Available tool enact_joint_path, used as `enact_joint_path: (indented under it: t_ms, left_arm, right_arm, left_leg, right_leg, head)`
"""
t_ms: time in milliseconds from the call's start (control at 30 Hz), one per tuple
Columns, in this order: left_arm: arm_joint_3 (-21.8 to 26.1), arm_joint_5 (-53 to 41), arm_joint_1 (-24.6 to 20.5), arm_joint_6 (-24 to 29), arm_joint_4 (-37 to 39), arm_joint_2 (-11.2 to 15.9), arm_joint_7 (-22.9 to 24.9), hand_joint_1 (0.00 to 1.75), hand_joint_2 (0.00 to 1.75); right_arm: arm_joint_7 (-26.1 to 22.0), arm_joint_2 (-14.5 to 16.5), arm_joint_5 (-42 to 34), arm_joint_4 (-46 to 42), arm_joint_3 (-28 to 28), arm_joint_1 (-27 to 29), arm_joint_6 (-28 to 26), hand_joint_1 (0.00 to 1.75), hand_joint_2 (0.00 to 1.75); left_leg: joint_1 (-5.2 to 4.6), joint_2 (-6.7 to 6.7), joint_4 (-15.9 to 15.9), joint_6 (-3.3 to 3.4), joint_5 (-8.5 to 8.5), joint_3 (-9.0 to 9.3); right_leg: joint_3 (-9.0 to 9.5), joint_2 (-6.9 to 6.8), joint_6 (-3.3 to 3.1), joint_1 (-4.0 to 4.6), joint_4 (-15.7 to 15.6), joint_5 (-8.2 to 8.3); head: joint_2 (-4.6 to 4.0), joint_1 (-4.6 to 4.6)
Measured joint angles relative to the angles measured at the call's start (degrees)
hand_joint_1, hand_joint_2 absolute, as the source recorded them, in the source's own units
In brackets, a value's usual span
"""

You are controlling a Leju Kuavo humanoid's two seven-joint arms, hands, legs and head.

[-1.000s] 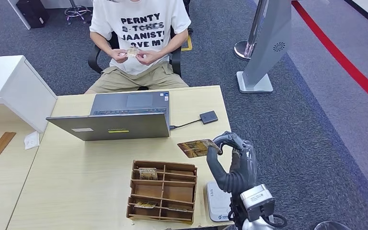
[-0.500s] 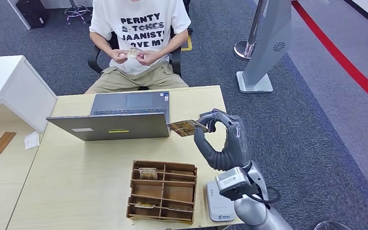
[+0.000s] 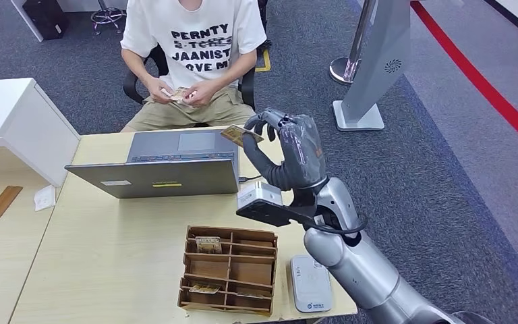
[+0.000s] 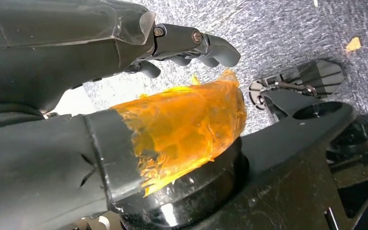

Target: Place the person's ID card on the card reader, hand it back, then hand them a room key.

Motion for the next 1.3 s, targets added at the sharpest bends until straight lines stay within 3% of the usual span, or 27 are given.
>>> enact_joint_path:
  t_ms: [433,867,900,1000,1033,1067,1300]
  left_arm:
    - [-2.22,-1.14,-1.53,-1.18,0.00,-0.17,1.33,0.00,0.00]
    - [-2.58,-1.13,-2.06,-1.43,0.00,-0.43,1.81,0.00,0.00]
    - [-2.58,-1.09,-2.06,-1.43,0.00,-0.47,1.81,0.00,0.00]
    - [-2.58,-0.97,-2.05,-1.43,0.00,-0.53,1.81,0.00,0.00]
    - [-2.58,-0.91,-2.04,-1.43,0.00,-0.53,1.81,0.00,0.00]
    - [-2.58,-0.81,-2.04,-1.43,0.00,-0.52,1.80,0.00,0.00]
    - [-2.56,0.07,-1.92,-1.24,0.00,-0.56,1.40,0.00,0.00]
  right_arm:
    - [5.31,2.25,10.34,14.24,0.60,-10.21,2.32,1.75,1.75]
    - [5.97,4.00,18.03,21.28,2.23,-12.95,2.78,1.74,1.75]
    - [5.97,4.09,18.31,21.48,2.42,-12.95,2.78,1.62,1.75]
    - [5.97,4.33,18.74,21.93,2.91,-12.94,2.79,0.39,1.75]
    - [5.97,4.40,18.80,22.06,3.04,-12.93,2.81,0.07,1.75]
    - [5.97,4.47,18.77,22.18,3.16,-12.92,2.88,0.00,1.75]
    - [4.68,5.30,14.36,21.80,3.59,-11.22,3.92,0.00,1.75]
  left_leg:
    - [0.00,-0.01,0.02,0.00,0.00,0.00]
    - [0.00,-0.01,0.02,0.00,0.00,-0.01]
    - [0.00,-0.01,0.02,0.00,0.00,-0.01]
    - [0.00,-0.01,0.02,0.00,0.00,-0.01]
    - [0.00,-0.01,0.02,0.00,0.00,-0.01]
    - [0.00,-0.01,0.02,0.00,0.00,-0.01]
    - [0.00,-0.01,0.02,0.00,0.00,0.00]
  right_leg:
    - [-0.01,0.00,-0.01,0.00,0.00,0.01]
    - [-0.02,0.00,-0.01,0.00,0.00,0.01]
    - [-0.02,0.00,-0.01,0.00,0.00,0.01]
    - [-0.02,0.00,-0.01,0.00,0.00,0.01]
    - [-0.02,0.00,-0.01,0.00,0.00,0.01]
    - [-0.02,0.00,-0.01,0.00,0.00,0.01]
    - [-0.02,0.00,-0.01,0.00,-0.01,0.01]
  head:
    - [0.00,0.00]
    - [0.00,0.01]
    - [0.00,0.01]
    - [0.00,0.00]
    - [0.00,0.00]
    - [0.00,-0.01]
    - [0.00,0.01]
